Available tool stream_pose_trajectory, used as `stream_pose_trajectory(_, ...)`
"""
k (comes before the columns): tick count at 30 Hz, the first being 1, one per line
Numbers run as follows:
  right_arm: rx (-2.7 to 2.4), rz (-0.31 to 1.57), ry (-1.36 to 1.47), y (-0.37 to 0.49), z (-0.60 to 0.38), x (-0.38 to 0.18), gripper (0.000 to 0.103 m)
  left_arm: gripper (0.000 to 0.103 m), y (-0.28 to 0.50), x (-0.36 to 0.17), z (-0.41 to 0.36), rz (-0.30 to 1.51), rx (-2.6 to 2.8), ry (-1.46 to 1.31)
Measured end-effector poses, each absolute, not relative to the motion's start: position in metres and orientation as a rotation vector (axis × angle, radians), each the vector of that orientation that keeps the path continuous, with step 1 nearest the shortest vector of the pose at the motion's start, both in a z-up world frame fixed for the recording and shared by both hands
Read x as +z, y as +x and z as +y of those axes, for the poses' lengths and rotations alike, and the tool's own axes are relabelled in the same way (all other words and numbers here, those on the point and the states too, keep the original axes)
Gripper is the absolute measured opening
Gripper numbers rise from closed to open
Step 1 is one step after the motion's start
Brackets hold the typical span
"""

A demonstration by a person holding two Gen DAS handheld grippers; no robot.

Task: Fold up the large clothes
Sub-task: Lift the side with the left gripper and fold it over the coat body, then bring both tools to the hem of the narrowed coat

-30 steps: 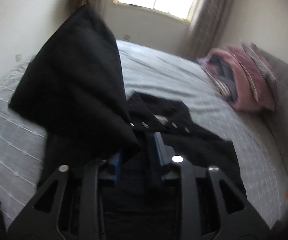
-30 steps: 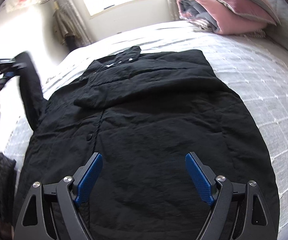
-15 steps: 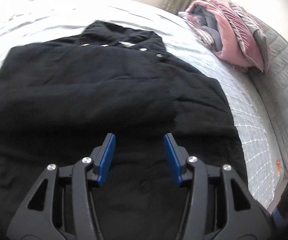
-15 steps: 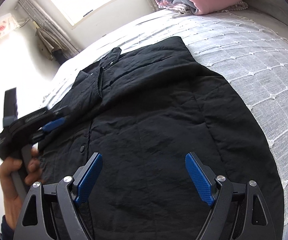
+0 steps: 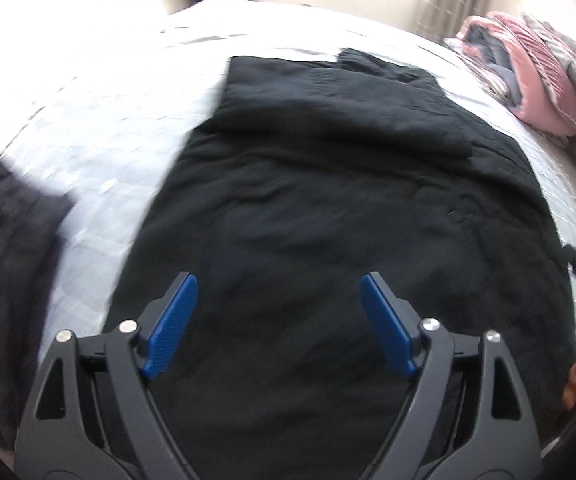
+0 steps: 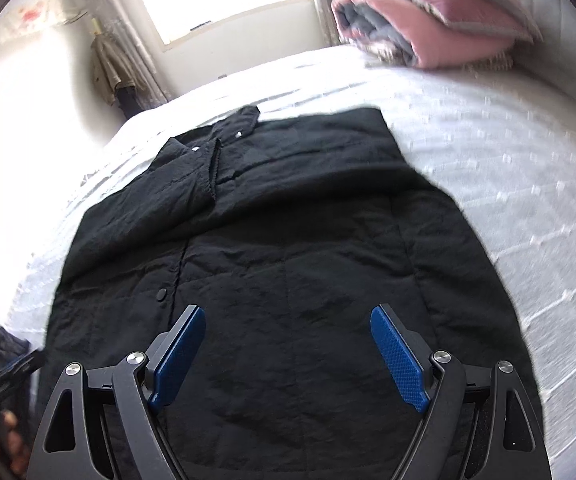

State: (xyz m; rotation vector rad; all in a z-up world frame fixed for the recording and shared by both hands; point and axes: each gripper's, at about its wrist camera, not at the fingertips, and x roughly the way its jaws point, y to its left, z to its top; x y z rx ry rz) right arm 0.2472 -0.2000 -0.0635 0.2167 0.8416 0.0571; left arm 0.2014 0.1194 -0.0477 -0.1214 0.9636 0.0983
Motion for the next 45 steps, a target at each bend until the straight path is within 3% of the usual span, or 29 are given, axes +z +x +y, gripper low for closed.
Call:
stream_pose_trajectory(6, 0.054, 0.779, 0.113, 0.23, -0.184, -0.054, 0.086, 0.086, 0.156, -0.054, 0.147, 0.964, 0.121, -0.169)
stream_pose_trajectory(10, -0.032, 0.611, 0.1, 0.186, -0.193, -0.024, 0.086, 0.086, 0.126, -0.041, 0.161, 0.898, 0.127, -0.124)
stream_pose_trajectory(14, -0.062, 0.509, 0.125, 0.131, -0.213, -0.011, 0.103, 0.088, 0.1, -0.033, 0.174, 0.865, 0.148, -0.075)
stream_pose_trajectory(20, -0.268, 0.394, 0.232, 0.044, -0.283, -0.015, 0.103, 0.088, 0.068, -0.034, 0.203, 0.906, 0.133, -0.098)
stream_pose_trajectory(27, -0.235, 0.632, 0.438, 0.007, -0.363, -0.03, 0.102, 0.088, 0.034, -0.032, 0.235, 0.893, 0.164, -0.15)
stream_pose_trajectory(35, -0.058, 0.786, 0.457, -0.013, -0.364, -0.065, 0.102, 0.088, 0.031, -0.066, 0.245, 0.974, 0.105, -0.253)
stream_pose_trajectory(40, 0.001, 0.844, 0.573, -0.011, -0.371, -0.102, 0.086, 0.088, 0.034, -0.086, 0.25, 1.005, 0.103, -0.305)
stream_pose_trajectory(42, 0.031, 0.871, 0.594, -0.007, -0.367, -0.114, 0.073, 0.088, 0.034, -0.092, 0.249, 1.013, 0.096, -0.319)
stream_pose_trajectory(45, 0.05, 0.871, 0.579, -0.002, -0.353, -0.124, 0.071, 0.088, 0.032, -0.102, 0.243, 1.029, 0.064, -0.344)
